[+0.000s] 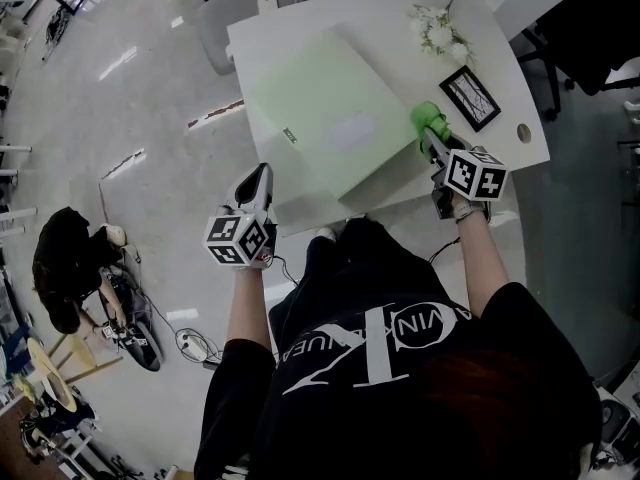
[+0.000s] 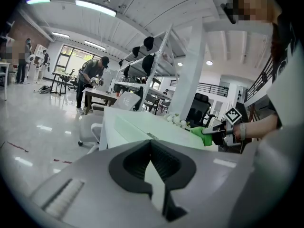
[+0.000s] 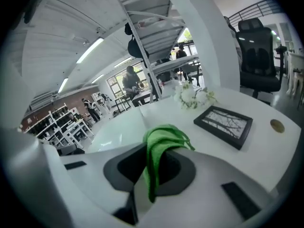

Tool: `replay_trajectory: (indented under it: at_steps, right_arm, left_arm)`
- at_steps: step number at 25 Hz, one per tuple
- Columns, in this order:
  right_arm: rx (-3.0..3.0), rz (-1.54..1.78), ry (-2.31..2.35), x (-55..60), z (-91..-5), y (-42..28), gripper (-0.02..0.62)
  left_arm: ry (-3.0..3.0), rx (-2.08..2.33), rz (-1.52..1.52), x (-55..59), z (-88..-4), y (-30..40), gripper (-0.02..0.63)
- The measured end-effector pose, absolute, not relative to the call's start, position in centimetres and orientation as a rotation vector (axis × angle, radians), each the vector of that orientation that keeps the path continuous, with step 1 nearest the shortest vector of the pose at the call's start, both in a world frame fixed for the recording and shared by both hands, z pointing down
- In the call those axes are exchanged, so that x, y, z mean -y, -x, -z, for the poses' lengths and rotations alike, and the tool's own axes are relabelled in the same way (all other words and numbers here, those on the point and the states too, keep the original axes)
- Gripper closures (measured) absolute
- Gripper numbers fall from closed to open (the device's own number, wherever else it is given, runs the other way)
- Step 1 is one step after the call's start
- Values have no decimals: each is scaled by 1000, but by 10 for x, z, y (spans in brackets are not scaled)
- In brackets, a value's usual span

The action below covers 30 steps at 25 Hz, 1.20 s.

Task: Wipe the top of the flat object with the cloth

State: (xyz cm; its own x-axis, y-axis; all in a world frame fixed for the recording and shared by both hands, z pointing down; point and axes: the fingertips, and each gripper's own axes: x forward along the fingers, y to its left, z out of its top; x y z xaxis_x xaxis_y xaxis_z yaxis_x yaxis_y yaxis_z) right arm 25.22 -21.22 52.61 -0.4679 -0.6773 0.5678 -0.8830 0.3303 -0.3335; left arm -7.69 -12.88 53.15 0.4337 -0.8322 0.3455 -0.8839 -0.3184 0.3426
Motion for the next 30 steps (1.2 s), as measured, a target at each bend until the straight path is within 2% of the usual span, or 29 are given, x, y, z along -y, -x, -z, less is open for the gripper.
replay_trajectory:
  at_steps: [17,30]
  right_arm:
    - [2154,-720,-1406,221,-532,-271,552]
    - [2343,-512,-1402,238,-479,-253,552]
  left_arm:
    - [-2212,1479,-138,127,-526,82,595]
    - [-2261,1691,-83,155,-478,102,595]
